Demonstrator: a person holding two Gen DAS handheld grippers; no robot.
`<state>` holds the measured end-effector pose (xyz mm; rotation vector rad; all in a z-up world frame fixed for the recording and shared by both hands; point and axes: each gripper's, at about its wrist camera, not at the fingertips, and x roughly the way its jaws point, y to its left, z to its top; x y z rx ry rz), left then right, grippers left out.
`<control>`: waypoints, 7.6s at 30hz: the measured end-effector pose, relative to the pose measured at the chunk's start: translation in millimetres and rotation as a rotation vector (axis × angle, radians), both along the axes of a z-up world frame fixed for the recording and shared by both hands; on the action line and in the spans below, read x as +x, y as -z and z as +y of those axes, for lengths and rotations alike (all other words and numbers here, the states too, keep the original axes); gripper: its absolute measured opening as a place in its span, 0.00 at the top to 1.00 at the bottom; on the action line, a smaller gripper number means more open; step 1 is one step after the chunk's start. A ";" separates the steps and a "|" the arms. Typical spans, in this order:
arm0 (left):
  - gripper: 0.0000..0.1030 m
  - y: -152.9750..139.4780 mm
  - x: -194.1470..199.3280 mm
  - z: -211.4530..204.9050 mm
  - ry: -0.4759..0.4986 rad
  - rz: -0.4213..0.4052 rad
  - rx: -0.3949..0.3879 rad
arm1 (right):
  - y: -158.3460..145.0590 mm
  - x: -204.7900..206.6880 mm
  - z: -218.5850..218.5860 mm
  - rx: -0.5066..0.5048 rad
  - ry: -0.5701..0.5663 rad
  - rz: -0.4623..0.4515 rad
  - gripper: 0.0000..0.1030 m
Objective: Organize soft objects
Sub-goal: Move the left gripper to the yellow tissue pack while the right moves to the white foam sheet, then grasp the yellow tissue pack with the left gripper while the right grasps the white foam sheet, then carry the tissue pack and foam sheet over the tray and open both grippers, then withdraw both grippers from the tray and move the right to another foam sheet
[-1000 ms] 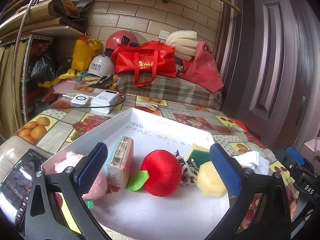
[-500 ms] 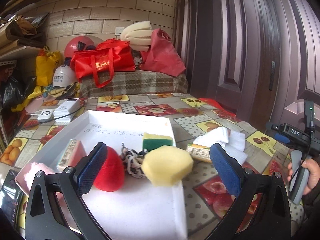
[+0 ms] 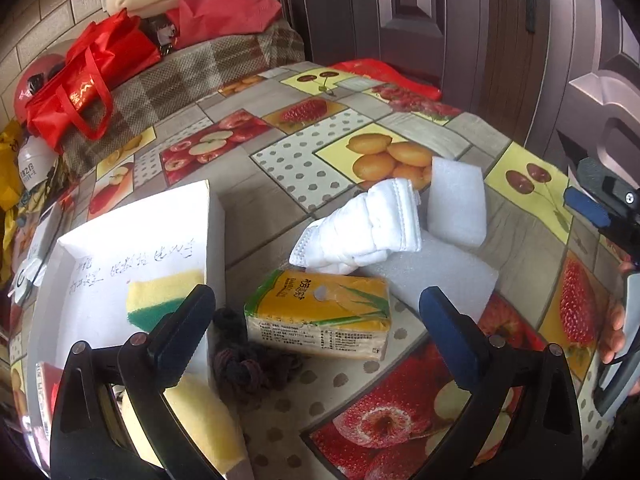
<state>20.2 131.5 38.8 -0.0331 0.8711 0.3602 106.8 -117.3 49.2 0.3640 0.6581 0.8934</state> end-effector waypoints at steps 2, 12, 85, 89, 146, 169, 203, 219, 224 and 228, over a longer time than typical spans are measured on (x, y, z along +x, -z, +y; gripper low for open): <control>0.00 8.8 4.3 5.6 -0.013 0.035 -0.021 | -1.4 -2.0 1.6 0.006 -0.016 -0.003 0.00; 0.29 10.5 -23.9 -31.6 0.032 -0.032 -0.032 | -0.7 0.9 -5.0 0.016 0.037 0.017 0.00; 0.28 -18.2 -167.1 -33.2 -0.129 -0.491 0.066 | -31.1 -108.6 89.2 -0.185 -0.158 -0.408 0.35; 0.28 -17.3 -179.4 -19.5 -0.175 -0.494 0.079 | -30.0 -115.7 99.2 -0.194 -0.194 -0.417 0.35; 0.28 -6.1 -217.6 103.8 -0.483 -0.449 0.082 | -2.6 -147.7 257.7 -0.308 -0.550 -0.263 0.36; 0.04 -9.4 -223.8 119.8 -0.617 -0.534 0.067 | -14.5 -159.4 248.3 -0.254 -0.514 -0.380 0.04; 0.04 -16.7 -231.6 74.7 -0.604 -0.593 0.185 | -25.9 -183.0 205.9 -0.207 -0.365 -0.562 0.00; 0.04 -18.2 -212.3 42.0 -0.387 -0.573 0.165 | -24.4 -89.0 89.0 -0.305 -0.188 -0.406 0.00; 0.04 -19.5 -198.0 21.8 -0.288 -0.549 0.160 | -12.8 -55.4 78.8 -0.408 -0.193 -0.295 0.00; 0.04 -20.5 -193.5 12.1 -0.263 -0.537 0.187 | 0.6 -57.5 107.8 -0.497 -0.310 -0.269 0.00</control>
